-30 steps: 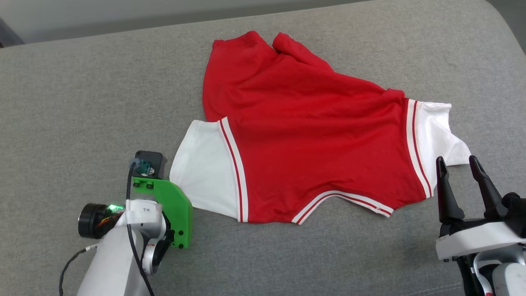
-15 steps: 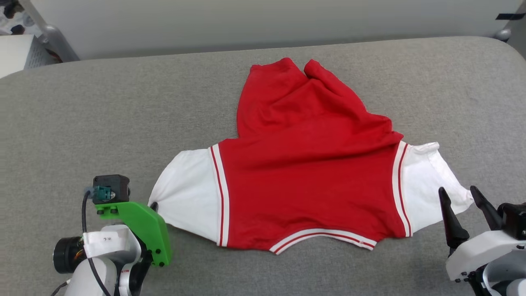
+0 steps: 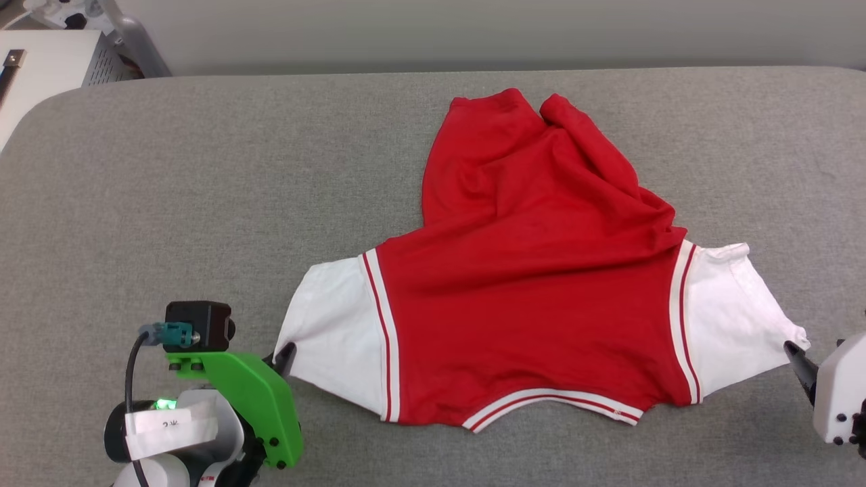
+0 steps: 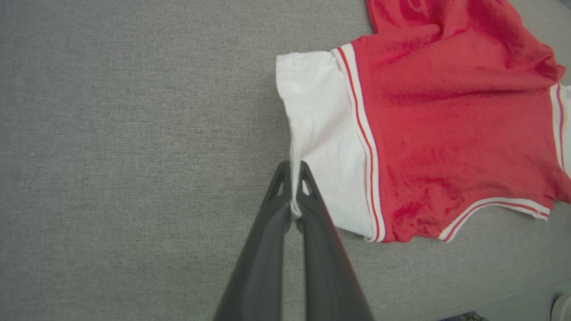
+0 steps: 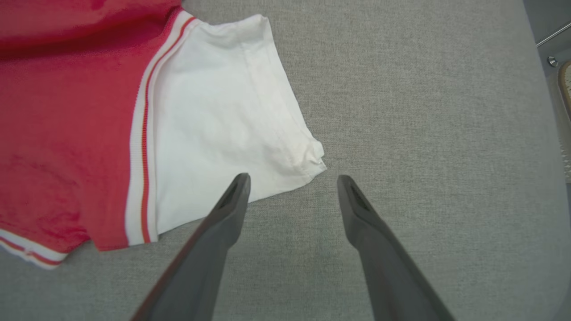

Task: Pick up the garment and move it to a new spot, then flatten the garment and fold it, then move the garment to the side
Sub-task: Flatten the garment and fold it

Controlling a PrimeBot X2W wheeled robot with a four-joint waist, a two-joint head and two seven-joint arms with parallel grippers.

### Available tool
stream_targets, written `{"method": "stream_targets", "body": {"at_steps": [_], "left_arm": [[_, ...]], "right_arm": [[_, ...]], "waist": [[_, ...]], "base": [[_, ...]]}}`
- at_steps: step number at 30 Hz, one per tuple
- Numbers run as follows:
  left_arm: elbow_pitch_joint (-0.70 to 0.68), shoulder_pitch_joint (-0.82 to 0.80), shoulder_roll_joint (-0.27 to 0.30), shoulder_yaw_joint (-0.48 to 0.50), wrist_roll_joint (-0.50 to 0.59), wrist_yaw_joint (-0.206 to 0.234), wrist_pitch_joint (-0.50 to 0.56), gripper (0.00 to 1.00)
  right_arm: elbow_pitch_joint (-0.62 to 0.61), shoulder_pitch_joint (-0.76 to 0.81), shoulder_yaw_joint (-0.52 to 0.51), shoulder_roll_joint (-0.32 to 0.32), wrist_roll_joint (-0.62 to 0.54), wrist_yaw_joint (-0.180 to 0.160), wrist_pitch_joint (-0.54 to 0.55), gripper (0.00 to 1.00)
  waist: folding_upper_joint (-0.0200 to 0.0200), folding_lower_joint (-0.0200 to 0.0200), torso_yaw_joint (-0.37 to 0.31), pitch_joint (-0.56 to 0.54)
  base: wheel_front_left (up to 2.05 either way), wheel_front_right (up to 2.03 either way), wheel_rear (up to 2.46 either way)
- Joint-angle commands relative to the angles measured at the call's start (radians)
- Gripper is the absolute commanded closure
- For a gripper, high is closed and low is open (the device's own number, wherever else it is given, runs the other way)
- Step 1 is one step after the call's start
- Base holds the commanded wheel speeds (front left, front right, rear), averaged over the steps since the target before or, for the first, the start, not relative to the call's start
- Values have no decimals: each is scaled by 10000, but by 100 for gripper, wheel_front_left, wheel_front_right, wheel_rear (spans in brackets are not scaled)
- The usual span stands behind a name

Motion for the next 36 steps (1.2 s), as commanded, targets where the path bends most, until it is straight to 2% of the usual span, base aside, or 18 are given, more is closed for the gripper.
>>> {"method": "stream_targets", "body": {"at_steps": [1, 6, 12, 19, 20, 21, 22, 30, 36], "left_arm": [[-127, 78, 7, -11, -64, -44, 50, 100], [-354, 8, 67, -125, -106, -90, 236, 100], [-447, -165, 121, -334, -223, -232, 444, 100], [-440, -313, 160, -410, -234, -264, 437, 100], [-427, -315, 166, -410, -230, -259, 433, 100], [-406, -313, 174, -409, -226, -251, 427, 100], [-383, -307, 179, -405, -227, -243, 422, 100], [-210, -205, 179, -275, -326, -219, 153, 100], [-263, -378, 192, -127, -389, -327, -318, 100]], "right_arm": [[13, -329, -22, -126, 122, -9, 361, 0], [481, -928, 153, -399, 269, -9, 1247, 0], [1636, -1519, 510, -759, -44, -9, 1236, 0], [2589, -1635, 875, -741, 179, -9, 1207, 2], [2681, -1605, 921, -730, 240, -9, 1265, 23], [2762, -1573, 981, -724, 322, -9, 1316, 83], [2809, -1557, 1023, -728, 379, -9, 1332, 100], [2661, -1546, 976, -1044, 625, -9, 900, 100], [1802, -1568, 942, -1598, 885, -9, 621, 100]], "waist": [[0, 0, 134, 263], [0, 0, 254, 671], [0, 0, 453, 1138], [0, 0, 543, 1352], [0, 0, 543, 1344], [0, 0, 538, 1318], [0, 0, 530, 1281], [0, 0, 280, 542], [0, 0, -13, -203]], "base": [[0, 0, 0], [0, 0, 0], [0, 0, 0], [0, 0, 0], [0, 0, 0], [0, 0, 0], [0, 0, 0], [0, 0, 0], [0, 0, 0]]}}
